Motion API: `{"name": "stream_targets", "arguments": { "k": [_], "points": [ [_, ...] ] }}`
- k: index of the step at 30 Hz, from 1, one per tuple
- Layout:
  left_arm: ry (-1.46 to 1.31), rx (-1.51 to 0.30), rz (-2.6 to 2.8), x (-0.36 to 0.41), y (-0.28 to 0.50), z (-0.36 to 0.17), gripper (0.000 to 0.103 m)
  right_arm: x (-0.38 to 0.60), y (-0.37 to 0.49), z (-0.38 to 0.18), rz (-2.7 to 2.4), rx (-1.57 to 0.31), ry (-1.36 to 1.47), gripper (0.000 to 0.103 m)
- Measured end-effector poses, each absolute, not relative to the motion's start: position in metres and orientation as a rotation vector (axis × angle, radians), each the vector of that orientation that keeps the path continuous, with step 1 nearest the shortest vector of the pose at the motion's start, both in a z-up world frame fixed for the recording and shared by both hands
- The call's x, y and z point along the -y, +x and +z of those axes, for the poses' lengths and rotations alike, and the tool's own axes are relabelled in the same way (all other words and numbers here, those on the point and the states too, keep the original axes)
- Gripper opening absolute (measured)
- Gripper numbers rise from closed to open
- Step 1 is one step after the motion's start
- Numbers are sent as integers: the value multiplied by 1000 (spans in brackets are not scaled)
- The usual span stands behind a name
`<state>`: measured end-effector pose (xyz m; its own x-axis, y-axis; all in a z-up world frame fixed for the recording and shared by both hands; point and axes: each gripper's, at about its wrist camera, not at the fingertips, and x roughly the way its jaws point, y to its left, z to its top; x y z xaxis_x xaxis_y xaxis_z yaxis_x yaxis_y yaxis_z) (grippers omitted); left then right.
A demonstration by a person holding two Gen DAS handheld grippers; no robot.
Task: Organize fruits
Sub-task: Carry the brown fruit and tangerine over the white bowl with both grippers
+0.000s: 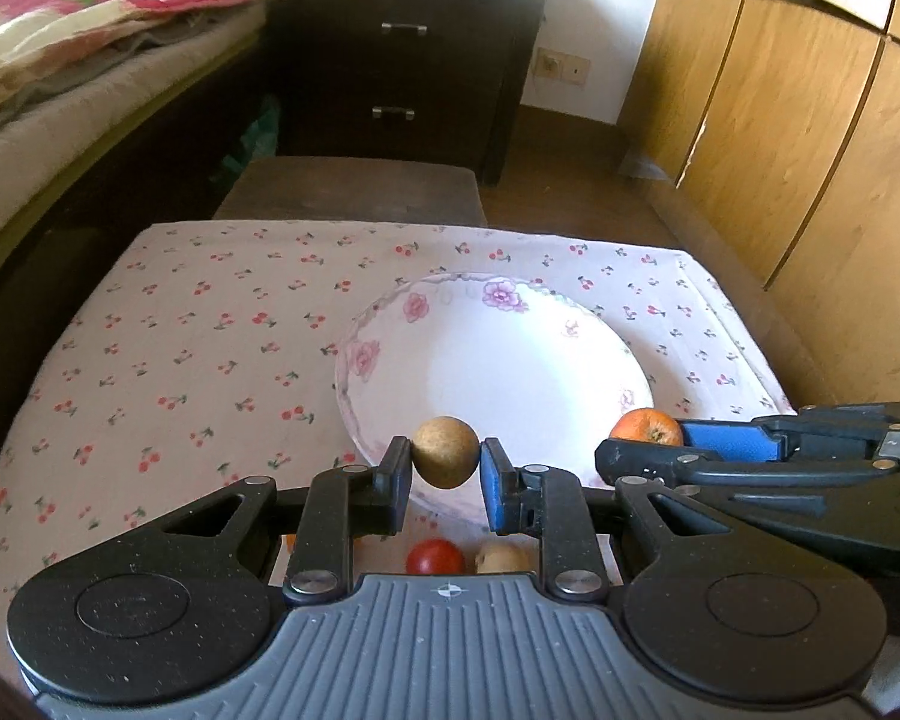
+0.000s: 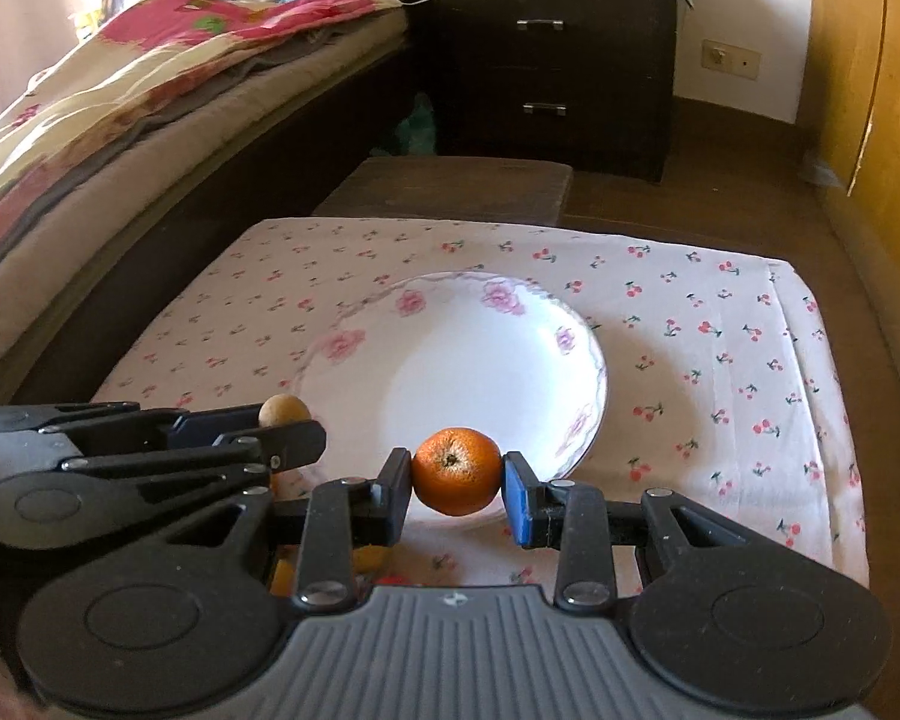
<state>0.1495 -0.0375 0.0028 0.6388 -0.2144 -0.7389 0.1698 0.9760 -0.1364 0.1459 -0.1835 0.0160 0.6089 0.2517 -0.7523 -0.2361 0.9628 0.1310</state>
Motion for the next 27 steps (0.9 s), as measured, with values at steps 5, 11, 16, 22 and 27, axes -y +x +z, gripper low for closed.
{"name": "stream_targets", "arguments": {
  "k": [5,11,16,22,27],
  "points": [
    [-36,-868,-212,42,160,-7,32,182,158,8,250,-855,-18,34],
    [-15,-877,-200,47,171,-14,30,181,169,1,235,-842,-36,34],
    [10,-880,-185,49,177,-19,30,177,174,-5,226,-837,-59,34],
    [21,-890,-183,51,180,-25,30,176,179,-12,211,-835,-75,34],
    [17,-895,-178,50,183,-29,31,176,182,-16,212,-833,-69,34]
  ]
}}
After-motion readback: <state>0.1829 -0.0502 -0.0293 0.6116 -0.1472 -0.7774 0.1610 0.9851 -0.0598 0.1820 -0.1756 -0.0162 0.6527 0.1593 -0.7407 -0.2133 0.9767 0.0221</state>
